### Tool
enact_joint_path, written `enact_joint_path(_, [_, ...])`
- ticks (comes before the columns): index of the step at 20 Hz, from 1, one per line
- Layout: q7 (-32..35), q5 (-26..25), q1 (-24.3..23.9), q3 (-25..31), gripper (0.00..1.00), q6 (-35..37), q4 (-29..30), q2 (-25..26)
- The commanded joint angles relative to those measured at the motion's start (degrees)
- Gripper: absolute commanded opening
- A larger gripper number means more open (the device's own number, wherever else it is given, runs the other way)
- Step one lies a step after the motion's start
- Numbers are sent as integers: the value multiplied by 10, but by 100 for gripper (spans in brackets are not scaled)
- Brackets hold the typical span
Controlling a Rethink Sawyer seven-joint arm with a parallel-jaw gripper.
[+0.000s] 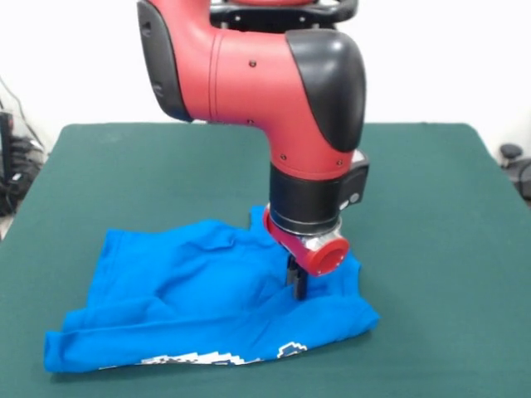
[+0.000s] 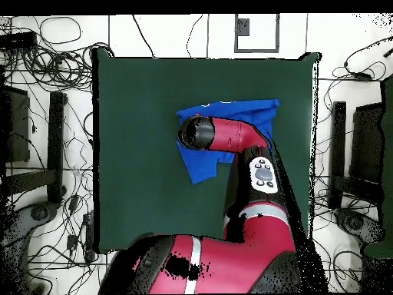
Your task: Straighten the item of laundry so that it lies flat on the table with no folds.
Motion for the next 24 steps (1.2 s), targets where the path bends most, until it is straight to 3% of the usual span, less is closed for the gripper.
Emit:
enact_joint_path(1, [-48, 5, 44, 65, 0, 151, -137, 80])
enact_joint_path(6, [-25, 9, 64, 65, 0, 221, -280, 144])
enact_joint_path(14, [-20, 4, 74, 74, 0, 258, -353, 178])
enact_joint_path(20, [-16, 4, 77, 71, 0, 247, -352, 182])
enact_joint_path(24, [-42, -2, 74, 71, 0, 215, -310, 161])
